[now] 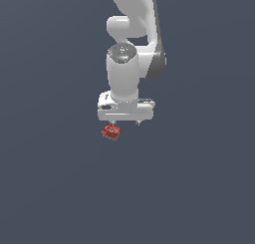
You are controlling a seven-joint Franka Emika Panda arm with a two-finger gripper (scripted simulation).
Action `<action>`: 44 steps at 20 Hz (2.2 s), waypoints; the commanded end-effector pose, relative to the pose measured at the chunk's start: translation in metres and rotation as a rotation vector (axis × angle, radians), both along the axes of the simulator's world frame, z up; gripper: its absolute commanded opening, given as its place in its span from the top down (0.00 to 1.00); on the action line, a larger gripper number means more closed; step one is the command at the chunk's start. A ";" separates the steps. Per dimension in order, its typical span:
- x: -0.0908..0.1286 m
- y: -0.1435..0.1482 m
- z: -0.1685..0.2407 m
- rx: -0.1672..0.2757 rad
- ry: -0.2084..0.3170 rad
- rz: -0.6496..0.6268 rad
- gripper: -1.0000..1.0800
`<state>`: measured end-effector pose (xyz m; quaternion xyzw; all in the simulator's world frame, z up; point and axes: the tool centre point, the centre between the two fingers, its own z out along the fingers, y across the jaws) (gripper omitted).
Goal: Pick up the object and move it to a goal position.
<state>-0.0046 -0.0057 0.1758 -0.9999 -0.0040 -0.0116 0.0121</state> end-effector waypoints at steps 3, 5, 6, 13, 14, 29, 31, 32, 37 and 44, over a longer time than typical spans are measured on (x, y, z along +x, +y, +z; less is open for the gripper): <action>-0.002 -0.006 -0.007 -0.005 0.000 0.059 0.04; -0.004 -0.009 -0.010 -0.008 0.001 0.094 0.04; -0.004 -0.011 -0.012 -0.010 0.001 0.114 0.04; -0.011 -0.025 -0.029 -0.021 0.003 0.277 0.04; -0.012 -0.027 -0.032 -0.022 0.003 0.301 0.04; -0.031 -0.054 -0.068 -0.036 0.008 0.673 0.04; -0.034 -0.058 -0.073 -0.037 0.009 0.723 0.04; -0.035 -0.059 -0.075 -0.037 0.009 0.748 0.04; -0.042 -0.067 -0.086 -0.038 0.010 0.873 0.04; -0.052 -0.075 -0.100 -0.037 0.009 1.027 0.04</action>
